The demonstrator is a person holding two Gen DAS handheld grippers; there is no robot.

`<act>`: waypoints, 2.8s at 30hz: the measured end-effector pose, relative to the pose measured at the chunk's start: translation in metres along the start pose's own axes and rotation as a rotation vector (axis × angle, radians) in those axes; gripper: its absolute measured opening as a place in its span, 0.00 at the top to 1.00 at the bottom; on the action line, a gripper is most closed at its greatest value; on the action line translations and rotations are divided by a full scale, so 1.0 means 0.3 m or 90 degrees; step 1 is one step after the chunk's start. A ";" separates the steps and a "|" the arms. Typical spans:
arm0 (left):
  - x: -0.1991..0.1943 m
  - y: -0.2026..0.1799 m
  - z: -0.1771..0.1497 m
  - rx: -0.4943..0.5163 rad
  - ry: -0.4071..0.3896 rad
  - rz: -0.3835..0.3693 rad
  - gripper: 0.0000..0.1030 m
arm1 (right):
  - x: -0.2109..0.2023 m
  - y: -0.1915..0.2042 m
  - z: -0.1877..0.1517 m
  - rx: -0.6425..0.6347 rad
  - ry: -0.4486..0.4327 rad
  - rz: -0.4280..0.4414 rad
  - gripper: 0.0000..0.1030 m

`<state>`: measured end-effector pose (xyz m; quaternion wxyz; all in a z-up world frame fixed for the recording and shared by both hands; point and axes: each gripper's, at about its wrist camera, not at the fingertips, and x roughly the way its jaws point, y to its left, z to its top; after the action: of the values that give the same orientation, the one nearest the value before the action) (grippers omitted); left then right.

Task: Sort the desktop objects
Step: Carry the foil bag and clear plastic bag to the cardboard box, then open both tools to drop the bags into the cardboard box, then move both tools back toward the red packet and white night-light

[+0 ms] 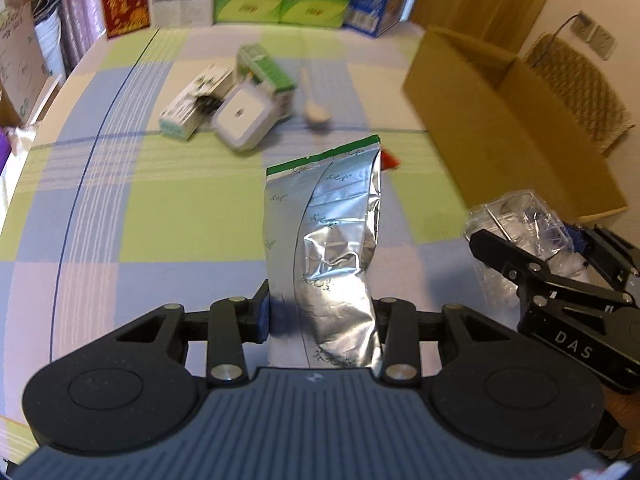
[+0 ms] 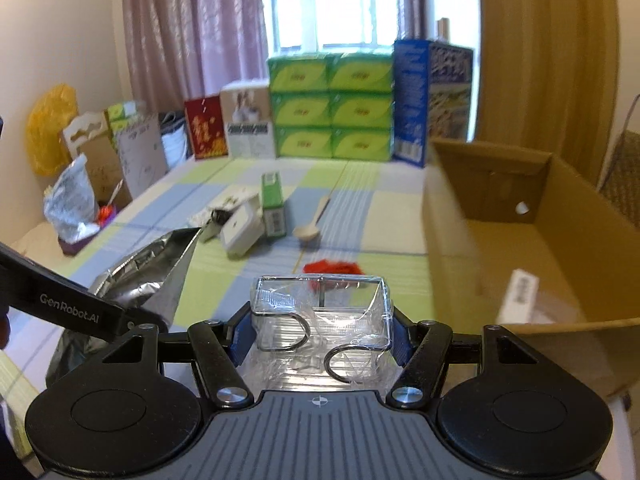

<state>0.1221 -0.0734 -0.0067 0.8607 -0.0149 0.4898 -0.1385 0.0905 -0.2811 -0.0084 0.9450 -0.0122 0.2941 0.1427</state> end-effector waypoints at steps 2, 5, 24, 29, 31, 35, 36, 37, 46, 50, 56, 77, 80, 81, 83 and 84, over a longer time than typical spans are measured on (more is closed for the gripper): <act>-0.031 -0.040 0.013 0.005 -0.013 -0.011 0.68 | -0.050 -0.023 0.027 0.004 -0.017 -0.011 0.40; -0.070 -0.102 0.030 0.015 -0.033 -0.025 0.68 | -0.120 -0.068 0.063 0.016 -0.042 -0.030 0.40; 0.016 -0.629 0.298 0.090 -0.056 -0.170 0.68 | -0.219 -0.578 0.212 0.068 -0.081 -0.163 0.40; 0.117 -0.706 0.367 0.089 -0.045 -0.171 0.68 | -0.149 -0.665 0.202 0.070 -0.061 -0.166 0.40; 0.160 -0.718 0.388 0.082 -0.037 -0.173 0.68 | -0.116 -0.692 0.195 0.073 -0.052 -0.166 0.40; 0.243 -0.719 0.429 0.066 -0.021 -0.168 0.68 | -0.065 -0.725 0.188 0.075 -0.043 -0.160 0.40; 0.259 -0.715 0.439 0.061 -0.018 -0.169 0.68 | -0.052 -0.732 0.187 0.075 -0.041 -0.159 0.40; 0.277 -0.711 0.450 0.054 -0.015 -0.170 0.68 | -0.039 -0.736 0.187 0.076 -0.038 -0.157 0.40; 0.332 -0.682 0.509 0.042 -0.033 -0.146 0.65 | 0.043 -0.746 0.178 0.076 -0.019 -0.145 0.39; 0.302 -0.644 0.493 0.035 -0.048 -0.152 0.64 | 0.066 -0.739 0.176 0.074 -0.009 -0.138 0.39; 0.226 -0.581 0.466 0.022 -0.073 -0.146 0.61 | 0.062 -0.717 0.177 0.082 -0.020 -0.124 0.28; 0.000 -0.155 0.176 -0.051 -0.083 -0.022 0.36 | -0.156 -0.383 0.229 0.078 -0.084 -0.035 0.12; -0.025 -0.100 0.139 -0.063 -0.087 -0.003 0.31 | -0.159 -0.301 0.216 0.067 -0.080 -0.010 0.10; -0.031 -0.083 0.129 -0.066 -0.087 0.003 0.30 | -0.157 -0.276 0.211 0.064 -0.076 -0.002 0.10; -0.042 -0.051 0.109 -0.071 -0.088 0.019 0.27 | -0.147 -0.235 0.196 0.060 -0.065 0.012 0.10; -0.047 -0.035 0.100 -0.074 -0.087 0.025 0.27 | -0.140 -0.215 0.190 0.056 -0.060 0.018 0.10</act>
<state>0.1384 -0.0831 0.0222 0.8924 -0.0650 0.4370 -0.0918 0.1069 -0.3479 0.0583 0.9553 0.0406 0.2555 0.1433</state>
